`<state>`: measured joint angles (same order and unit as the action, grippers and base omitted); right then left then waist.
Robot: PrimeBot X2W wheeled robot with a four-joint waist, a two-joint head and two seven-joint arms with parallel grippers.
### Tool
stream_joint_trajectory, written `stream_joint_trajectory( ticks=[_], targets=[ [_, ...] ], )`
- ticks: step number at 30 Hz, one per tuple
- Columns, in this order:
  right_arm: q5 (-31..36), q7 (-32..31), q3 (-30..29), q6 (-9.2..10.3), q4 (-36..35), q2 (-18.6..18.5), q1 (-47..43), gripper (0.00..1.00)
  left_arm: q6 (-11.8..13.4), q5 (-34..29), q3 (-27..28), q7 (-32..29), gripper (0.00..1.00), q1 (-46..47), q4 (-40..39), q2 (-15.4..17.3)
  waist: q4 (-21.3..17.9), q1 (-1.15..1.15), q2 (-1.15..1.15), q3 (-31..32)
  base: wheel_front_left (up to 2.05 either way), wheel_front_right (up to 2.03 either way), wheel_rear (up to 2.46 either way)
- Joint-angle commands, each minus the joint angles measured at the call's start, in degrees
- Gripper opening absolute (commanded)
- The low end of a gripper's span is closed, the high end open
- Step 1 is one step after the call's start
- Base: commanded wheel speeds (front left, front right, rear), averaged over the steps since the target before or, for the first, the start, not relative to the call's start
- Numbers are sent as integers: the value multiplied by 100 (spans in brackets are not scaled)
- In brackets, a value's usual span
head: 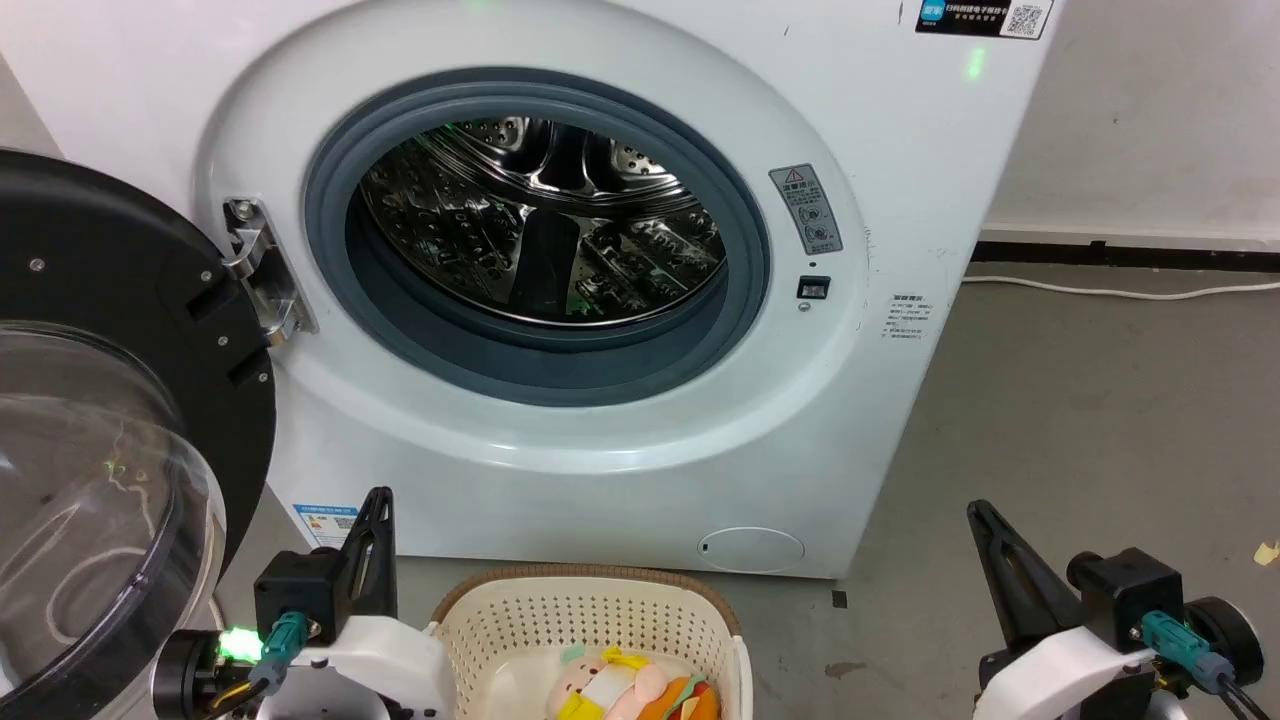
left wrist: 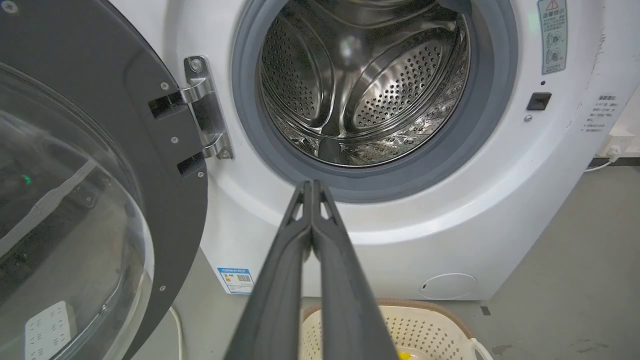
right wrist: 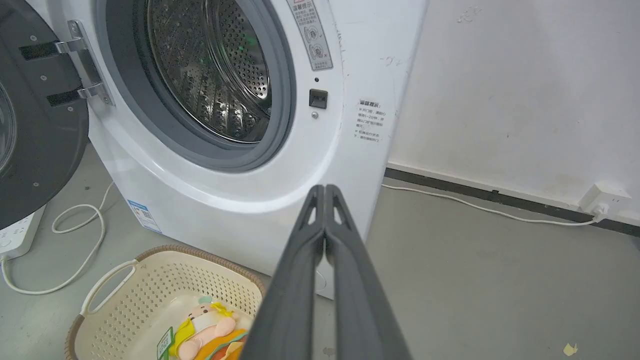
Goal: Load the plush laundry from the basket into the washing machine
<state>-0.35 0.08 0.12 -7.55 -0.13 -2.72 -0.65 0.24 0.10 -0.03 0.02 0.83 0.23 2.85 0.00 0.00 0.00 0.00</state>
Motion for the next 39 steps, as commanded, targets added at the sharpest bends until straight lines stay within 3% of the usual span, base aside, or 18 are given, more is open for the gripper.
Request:
stream_joint_trajectory(
  ticks=[1, 39],
  targets=[
    [35, -8, -12, 6, 13, -16, 65, 0, -24, -10, 3, -2, 0, -83, -23, 3, 0, 0, 0, 0, 0, 0, 0],
    [35, -8, -12, 6, 13, -16, 65, 0, -24, -10, 3, -2, 0, -83, -23, 3, 0, 0, 0, 0, 0, 0, 0]
  ],
)
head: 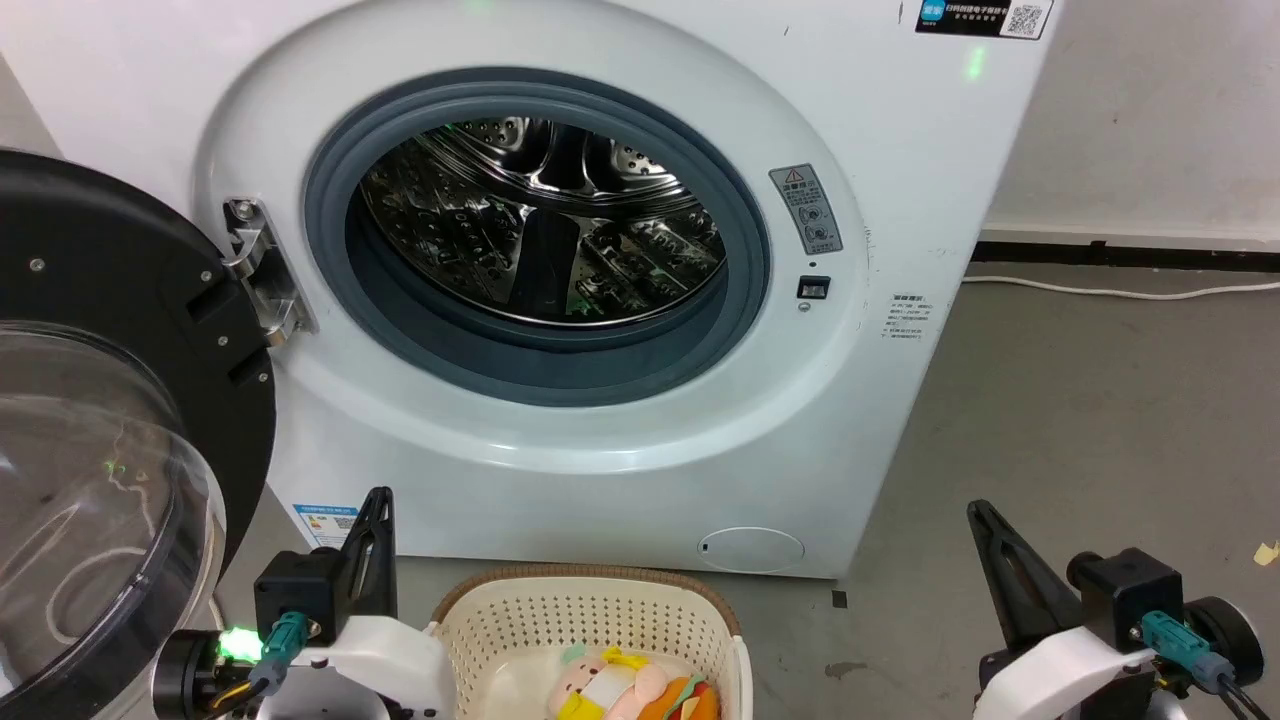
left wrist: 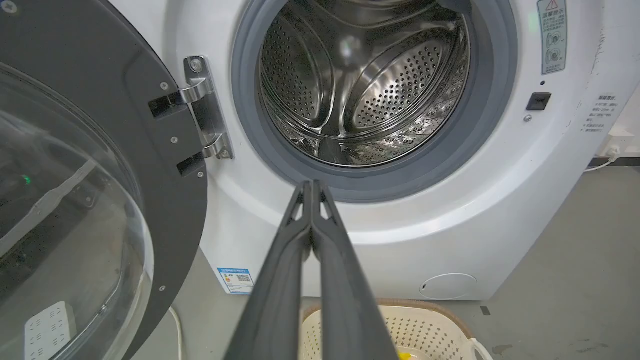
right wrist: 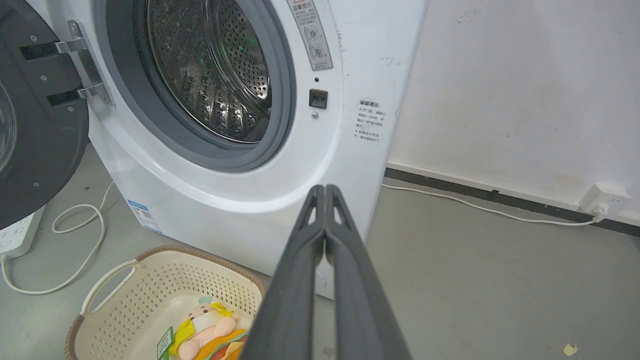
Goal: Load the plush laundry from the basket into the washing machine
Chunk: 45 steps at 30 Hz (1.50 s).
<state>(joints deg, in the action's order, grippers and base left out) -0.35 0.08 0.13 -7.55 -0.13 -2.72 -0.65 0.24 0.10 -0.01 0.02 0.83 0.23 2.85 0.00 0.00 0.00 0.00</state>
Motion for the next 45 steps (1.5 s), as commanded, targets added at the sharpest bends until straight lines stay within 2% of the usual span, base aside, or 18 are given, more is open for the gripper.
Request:
stream_joint_trajectory(
  ticks=[1, 45],
  targets=[
    [35, -8, -13, 6, 13, -16, 65, 0, -24, -10, 1, -2, 0, -83, -23, 3, 0, 0, 0, 0, 0, 0, 0],
    [35, -8, -13, 6, 13, -16, 65, 0, -24, -10, 1, -2, 0, -83, -23, 3, 0, 0, 0, 0, 0, 0, 0]
  ],
)
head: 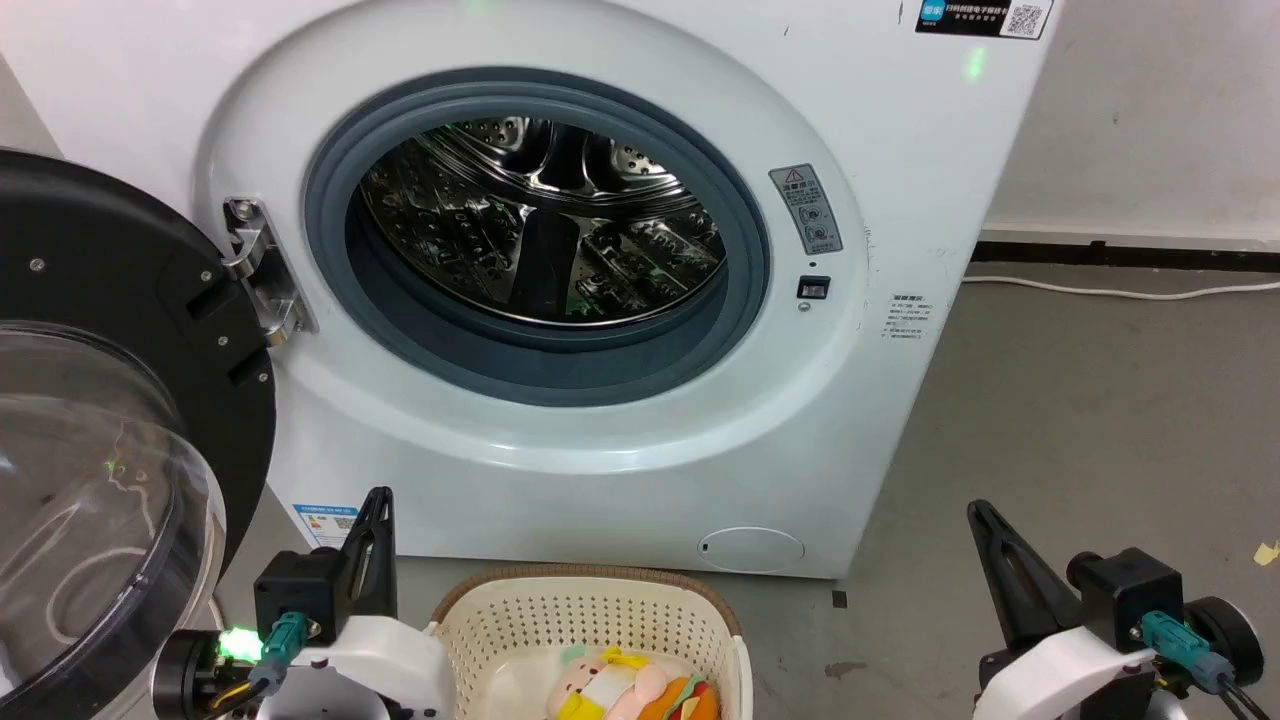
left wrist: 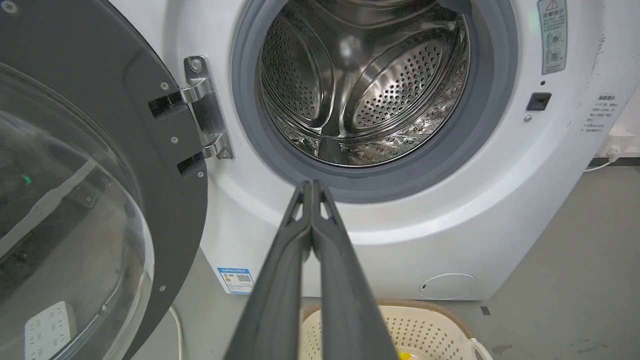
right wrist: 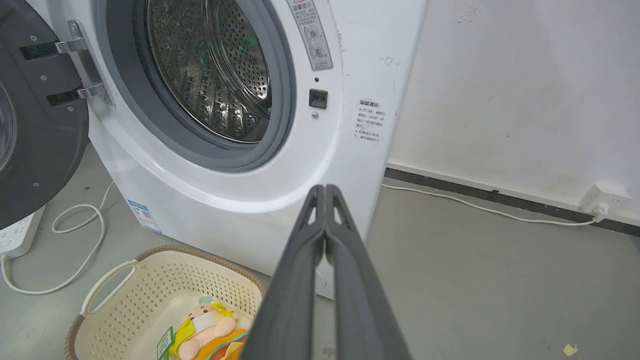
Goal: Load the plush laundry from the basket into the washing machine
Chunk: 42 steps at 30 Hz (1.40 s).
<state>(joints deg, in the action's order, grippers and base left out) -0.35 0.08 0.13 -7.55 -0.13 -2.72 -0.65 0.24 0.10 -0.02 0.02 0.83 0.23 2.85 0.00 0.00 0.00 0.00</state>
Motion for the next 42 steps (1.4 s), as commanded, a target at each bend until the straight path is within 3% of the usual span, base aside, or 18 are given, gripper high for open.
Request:
stream_joint_trajectory(
  ticks=[1, 42],
  targets=[
    [35, -8, -13, 6, 13, -16, 65, 0, -24, -10, 2, -2, 0, -83, -23, 3, 0, 0, 0, 0, 0, 0, 0],
    [35, -8, -13, 6, 13, -16, 65, 0, -24, -10, 2, -2, 0, -83, -23, 3, 0, 0, 0, 0, 0, 0, 0]
  ],
)
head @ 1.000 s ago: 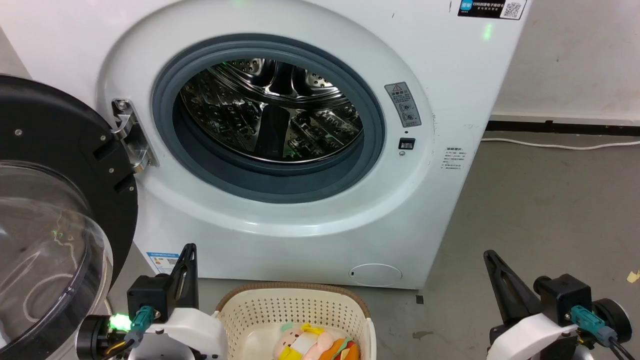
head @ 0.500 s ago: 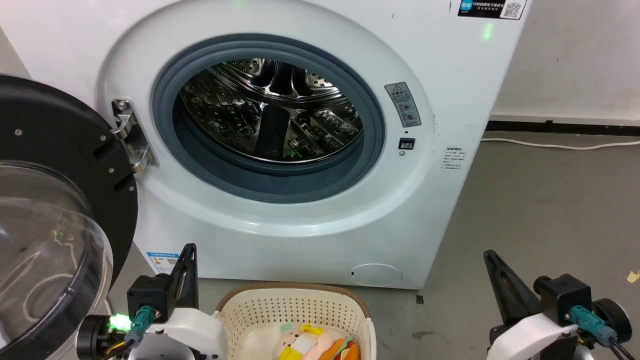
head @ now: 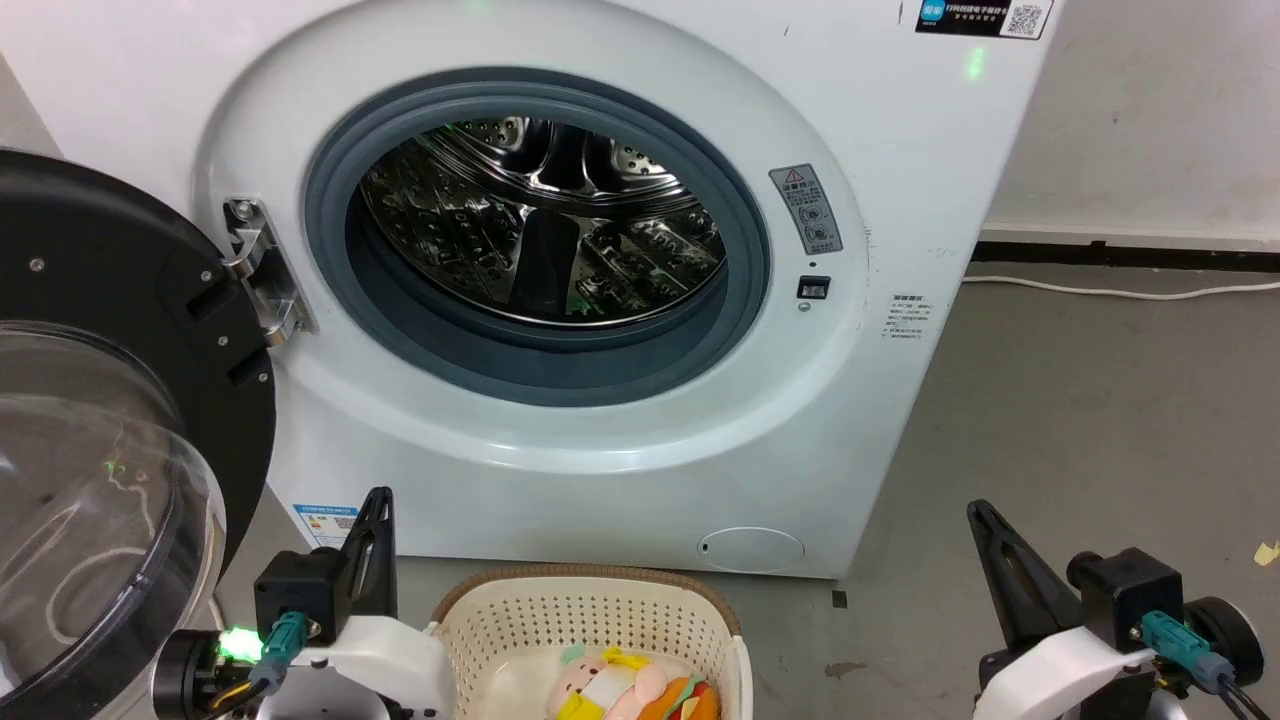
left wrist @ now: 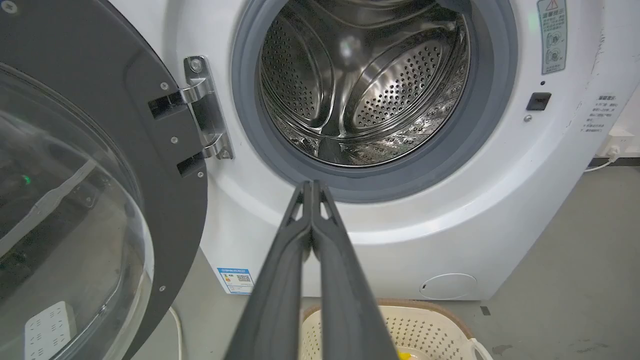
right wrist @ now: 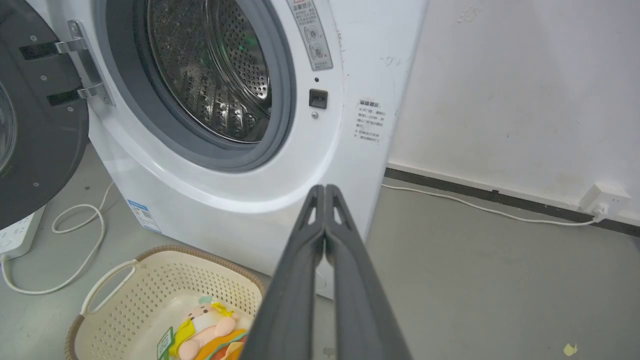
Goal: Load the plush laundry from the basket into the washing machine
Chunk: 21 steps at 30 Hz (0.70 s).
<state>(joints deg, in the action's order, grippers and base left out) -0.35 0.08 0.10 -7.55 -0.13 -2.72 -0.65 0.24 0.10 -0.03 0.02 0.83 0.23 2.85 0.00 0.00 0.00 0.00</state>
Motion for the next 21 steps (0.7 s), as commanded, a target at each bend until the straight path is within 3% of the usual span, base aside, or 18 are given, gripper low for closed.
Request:
stream_joint_trajectory(
  ticks=[1, 21],
  targets=[
    [35, -8, -10, 6, 13, -16, 65, 0, -24, -10, 3, -2, 0, -83, -23, 3, 0, 0, 0, 0, 0, 0, 0],
    [35, -8, -10, 6, 13, -16, 65, 0, -24, -10, 3, -2, 0, -83, -23, 3, 0, 0, 0, 0, 0, 0, 0]
  ],
)
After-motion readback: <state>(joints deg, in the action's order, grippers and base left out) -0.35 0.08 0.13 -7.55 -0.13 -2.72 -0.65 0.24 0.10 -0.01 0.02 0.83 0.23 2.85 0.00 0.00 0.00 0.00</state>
